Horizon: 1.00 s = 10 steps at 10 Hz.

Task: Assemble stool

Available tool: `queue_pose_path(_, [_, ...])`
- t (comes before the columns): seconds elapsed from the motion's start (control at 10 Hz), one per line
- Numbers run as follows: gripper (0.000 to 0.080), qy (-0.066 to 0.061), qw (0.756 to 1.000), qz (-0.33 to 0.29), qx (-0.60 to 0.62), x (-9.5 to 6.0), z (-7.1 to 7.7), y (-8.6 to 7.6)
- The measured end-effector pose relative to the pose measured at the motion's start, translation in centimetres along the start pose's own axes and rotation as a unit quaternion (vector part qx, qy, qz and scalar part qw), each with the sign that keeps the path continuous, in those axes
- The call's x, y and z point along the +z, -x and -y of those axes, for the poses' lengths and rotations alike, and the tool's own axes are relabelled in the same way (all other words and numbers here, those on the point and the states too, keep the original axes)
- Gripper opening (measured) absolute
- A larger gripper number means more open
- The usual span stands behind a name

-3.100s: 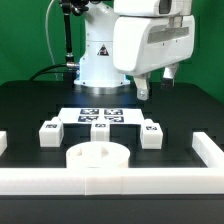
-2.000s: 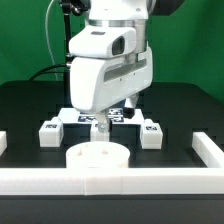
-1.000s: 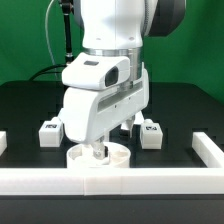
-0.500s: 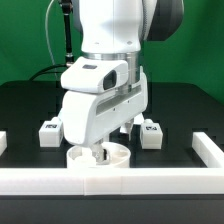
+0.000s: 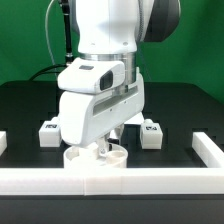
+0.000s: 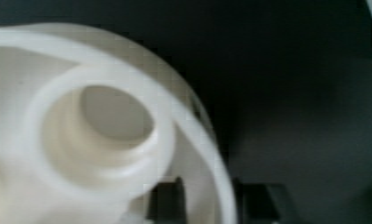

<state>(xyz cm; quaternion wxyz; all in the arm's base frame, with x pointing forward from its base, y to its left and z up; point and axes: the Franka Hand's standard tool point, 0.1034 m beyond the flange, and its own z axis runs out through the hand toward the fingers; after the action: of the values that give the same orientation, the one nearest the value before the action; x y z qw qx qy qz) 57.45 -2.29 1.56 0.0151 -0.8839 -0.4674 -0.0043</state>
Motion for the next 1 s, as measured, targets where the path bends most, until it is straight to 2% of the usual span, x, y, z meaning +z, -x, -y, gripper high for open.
queue_pose_path(0.1, [0.0041, -0.001, 1.0, 0.0, 0.0, 0.0, 0.0, 0.0])
queue_pose_path(0.8, [0.0031, -0.003, 1.0, 0.002, 0.0, 0.1, 0.3, 0.0])
queue_pose_path(1.0, [0.0031, -0.006, 1.0, 0.002, -0.013, 0.1, 1.7, -2.3])
